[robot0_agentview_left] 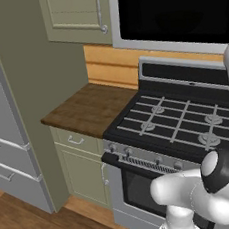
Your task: Pick the cucumber from the sink and place it in the bowl. Then pick the bowl and place it in the microwave. Then close the microwave door and press the start button.
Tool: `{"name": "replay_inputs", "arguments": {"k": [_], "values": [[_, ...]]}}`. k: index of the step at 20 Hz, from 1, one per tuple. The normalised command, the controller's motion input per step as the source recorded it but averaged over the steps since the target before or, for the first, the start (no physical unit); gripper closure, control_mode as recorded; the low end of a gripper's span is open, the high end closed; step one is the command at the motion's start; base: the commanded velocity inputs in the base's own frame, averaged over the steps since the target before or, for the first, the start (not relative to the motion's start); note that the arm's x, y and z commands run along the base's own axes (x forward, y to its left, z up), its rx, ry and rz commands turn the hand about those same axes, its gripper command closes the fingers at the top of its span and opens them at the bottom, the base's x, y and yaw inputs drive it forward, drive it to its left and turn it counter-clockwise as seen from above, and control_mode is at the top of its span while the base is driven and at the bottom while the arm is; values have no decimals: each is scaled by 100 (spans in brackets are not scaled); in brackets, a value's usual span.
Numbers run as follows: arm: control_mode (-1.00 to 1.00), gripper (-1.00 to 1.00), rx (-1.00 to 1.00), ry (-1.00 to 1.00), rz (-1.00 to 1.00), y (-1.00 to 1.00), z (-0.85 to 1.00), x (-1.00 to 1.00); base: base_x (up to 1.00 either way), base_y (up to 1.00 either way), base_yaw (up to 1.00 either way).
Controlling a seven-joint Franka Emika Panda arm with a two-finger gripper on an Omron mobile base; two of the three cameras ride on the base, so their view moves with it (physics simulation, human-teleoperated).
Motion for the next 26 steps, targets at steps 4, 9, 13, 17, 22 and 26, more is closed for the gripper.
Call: {"name": "replay_inputs", "arguments": {"k": [4, 9, 13, 17, 22, 26], "values": [[-100, 100, 4, -4, 0, -15, -6, 8, 0, 0, 0], [-100, 100, 4, -5, 0, -9, -12, 13, 0, 0, 0], [-100, 100, 3, -5, 0, -4, -6, 19, 0, 0, 0], [-100, 100, 3, -5, 0, -14, 0, 16, 0, 0, 0], [-100, 100, 4, -4, 0, -18, -1, 10, 0, 0, 0], [-100, 100, 2, -4, 0, -4, -10, 17, 0, 0, 0]]}}
